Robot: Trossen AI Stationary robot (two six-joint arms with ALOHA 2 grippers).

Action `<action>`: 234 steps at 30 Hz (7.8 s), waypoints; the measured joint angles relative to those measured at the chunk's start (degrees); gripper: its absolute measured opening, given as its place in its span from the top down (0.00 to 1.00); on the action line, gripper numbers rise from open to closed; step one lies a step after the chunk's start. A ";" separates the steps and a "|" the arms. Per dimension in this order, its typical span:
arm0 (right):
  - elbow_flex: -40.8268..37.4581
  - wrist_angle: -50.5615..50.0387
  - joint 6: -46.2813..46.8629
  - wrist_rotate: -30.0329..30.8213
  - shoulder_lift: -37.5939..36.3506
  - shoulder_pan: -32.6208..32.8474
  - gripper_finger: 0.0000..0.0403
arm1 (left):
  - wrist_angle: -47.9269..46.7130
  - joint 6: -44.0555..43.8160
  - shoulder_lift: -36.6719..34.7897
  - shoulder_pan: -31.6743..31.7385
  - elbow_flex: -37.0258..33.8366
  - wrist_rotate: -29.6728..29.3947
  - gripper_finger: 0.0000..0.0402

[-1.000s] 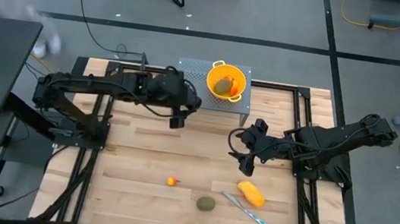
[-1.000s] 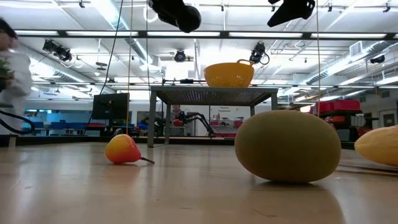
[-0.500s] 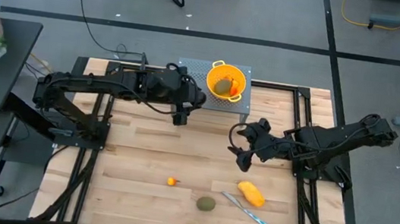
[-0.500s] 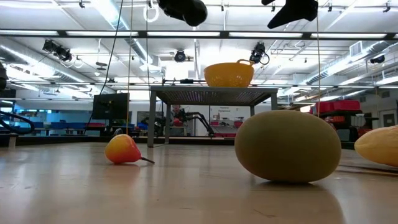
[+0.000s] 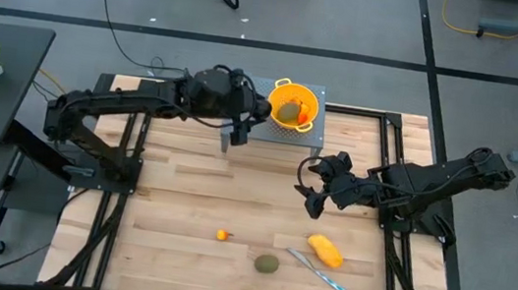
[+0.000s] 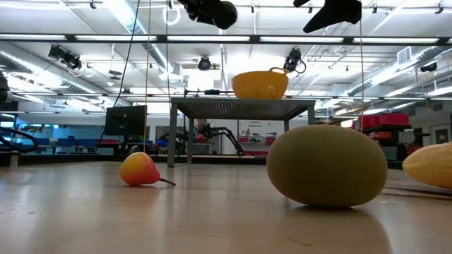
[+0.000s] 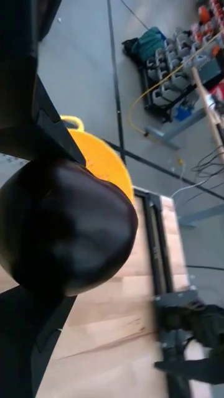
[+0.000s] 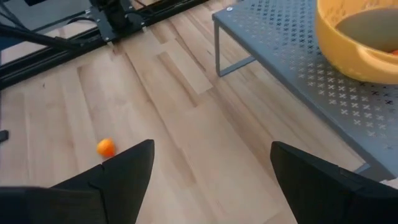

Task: Pick & Place Fruit
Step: Put the plum into the yellow strainer bowl on the shelf, then put the peach into the yellow strainer bowl on the shelf

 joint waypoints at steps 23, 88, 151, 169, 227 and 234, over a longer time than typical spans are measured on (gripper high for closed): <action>0.00 0.00 -0.66 0.27 -0.02 -0.32 0.18 | 14.83 -5.37 5.64 9.74 -0.06 10.51 0.31; -0.02 -0.48 -1.48 0.18 0.00 -1.78 0.18 | 17.18 -10.55 17.75 13.91 7.12 13.27 0.31; -0.02 -0.91 -2.46 0.21 0.00 -1.83 0.18 | 6.04 -2.55 22.49 12.56 16.51 10.16 0.13; -0.02 -1.32 -2.48 0.21 0.00 -1.83 0.18 | -4.13 -1.97 20.40 8.94 25.69 10.16 0.14; -0.02 -1.31 -1.86 0.10 0.13 -1.85 0.18 | -6.90 -9.46 17.94 1.11 16.21 10.08 0.14; -0.02 -1.29 -1.59 -0.23 0.15 -1.78 0.18 | 4.07 -14.53 13.95 -2.14 3.58 7.68 0.14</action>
